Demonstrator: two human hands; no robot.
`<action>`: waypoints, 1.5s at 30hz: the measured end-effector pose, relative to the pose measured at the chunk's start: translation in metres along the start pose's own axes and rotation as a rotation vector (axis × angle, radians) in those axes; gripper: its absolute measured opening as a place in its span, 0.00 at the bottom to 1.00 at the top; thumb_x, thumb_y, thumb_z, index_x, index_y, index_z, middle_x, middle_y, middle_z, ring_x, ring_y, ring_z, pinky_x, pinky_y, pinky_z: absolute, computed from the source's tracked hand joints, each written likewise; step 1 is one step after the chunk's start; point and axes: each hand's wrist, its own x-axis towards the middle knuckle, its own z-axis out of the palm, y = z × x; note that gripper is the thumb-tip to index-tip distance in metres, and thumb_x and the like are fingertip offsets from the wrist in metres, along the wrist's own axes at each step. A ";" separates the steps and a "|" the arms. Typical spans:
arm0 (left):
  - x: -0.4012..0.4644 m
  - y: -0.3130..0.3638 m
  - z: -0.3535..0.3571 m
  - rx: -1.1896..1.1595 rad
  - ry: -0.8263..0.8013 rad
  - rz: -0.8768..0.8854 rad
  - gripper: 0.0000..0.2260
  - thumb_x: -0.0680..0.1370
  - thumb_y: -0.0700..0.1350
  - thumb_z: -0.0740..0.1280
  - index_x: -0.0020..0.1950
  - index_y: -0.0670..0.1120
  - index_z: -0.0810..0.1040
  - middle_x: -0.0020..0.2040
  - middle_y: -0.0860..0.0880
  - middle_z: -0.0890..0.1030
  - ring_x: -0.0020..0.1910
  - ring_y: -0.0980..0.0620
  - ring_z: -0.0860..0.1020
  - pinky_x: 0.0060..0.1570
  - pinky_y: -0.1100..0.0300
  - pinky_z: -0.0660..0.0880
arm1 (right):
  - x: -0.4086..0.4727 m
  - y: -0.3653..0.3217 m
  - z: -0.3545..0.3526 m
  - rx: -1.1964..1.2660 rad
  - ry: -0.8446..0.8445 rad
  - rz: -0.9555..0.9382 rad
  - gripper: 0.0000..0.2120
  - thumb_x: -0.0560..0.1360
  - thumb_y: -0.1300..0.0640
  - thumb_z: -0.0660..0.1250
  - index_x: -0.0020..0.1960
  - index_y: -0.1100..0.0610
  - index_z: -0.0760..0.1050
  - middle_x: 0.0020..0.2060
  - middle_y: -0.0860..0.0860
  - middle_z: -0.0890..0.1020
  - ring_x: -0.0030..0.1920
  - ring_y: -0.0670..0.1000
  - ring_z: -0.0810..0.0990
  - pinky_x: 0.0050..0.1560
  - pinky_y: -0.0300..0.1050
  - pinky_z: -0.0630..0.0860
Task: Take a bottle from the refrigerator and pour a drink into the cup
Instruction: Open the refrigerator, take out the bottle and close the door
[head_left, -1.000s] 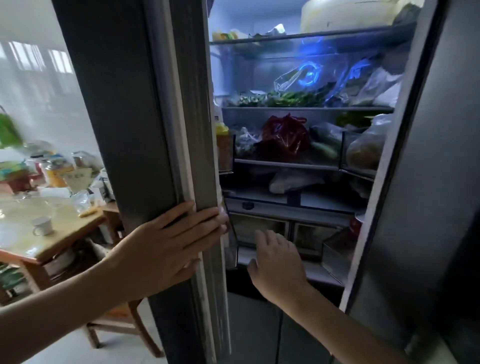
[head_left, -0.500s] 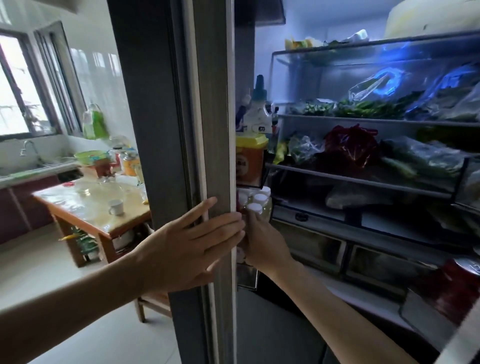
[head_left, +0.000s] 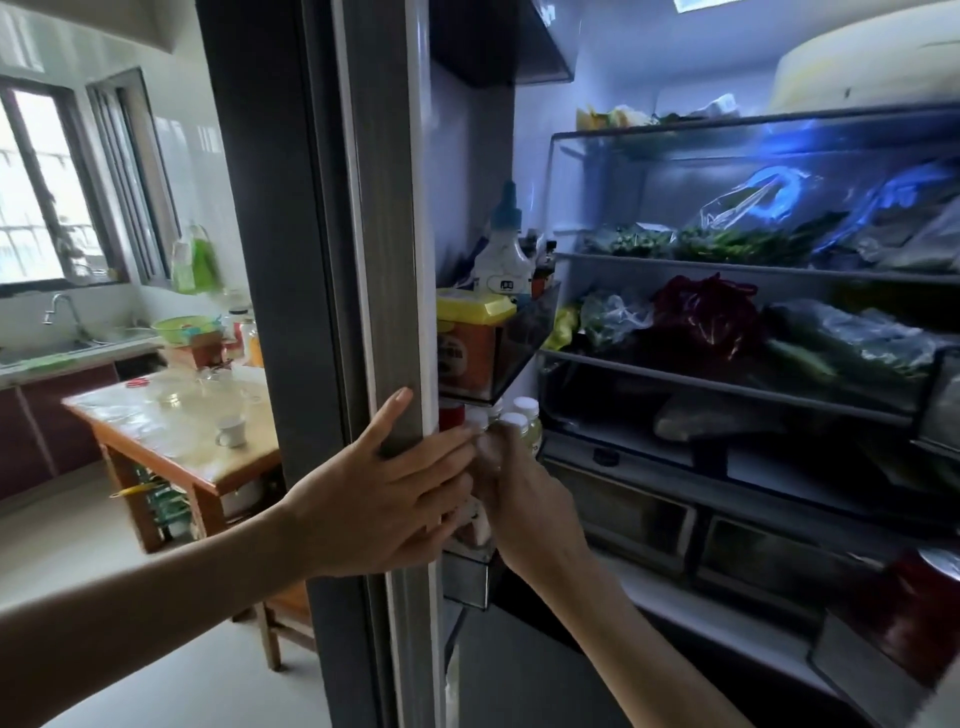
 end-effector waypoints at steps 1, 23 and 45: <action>0.001 0.001 0.000 -0.012 0.002 -0.005 0.22 0.84 0.56 0.49 0.65 0.44 0.73 0.73 0.40 0.68 0.78 0.41 0.56 0.73 0.28 0.38 | -0.001 -0.002 -0.009 0.015 0.039 0.004 0.15 0.83 0.45 0.57 0.67 0.45 0.59 0.51 0.48 0.81 0.42 0.54 0.83 0.40 0.55 0.80; 0.144 0.020 -0.067 -0.180 0.341 -0.307 0.26 0.78 0.52 0.57 0.74 0.44 0.72 0.76 0.43 0.70 0.79 0.41 0.61 0.71 0.23 0.39 | -0.117 0.012 -0.164 -0.518 0.183 0.411 0.22 0.78 0.33 0.45 0.68 0.40 0.59 0.58 0.40 0.78 0.52 0.39 0.80 0.43 0.35 0.71; 0.253 0.048 -0.024 -0.095 0.355 -0.226 0.24 0.82 0.45 0.51 0.77 0.41 0.67 0.79 0.41 0.65 0.79 0.40 0.60 0.74 0.28 0.49 | -0.121 0.015 -0.205 -0.459 0.243 0.299 0.21 0.78 0.33 0.47 0.64 0.43 0.63 0.52 0.41 0.79 0.49 0.42 0.80 0.45 0.35 0.76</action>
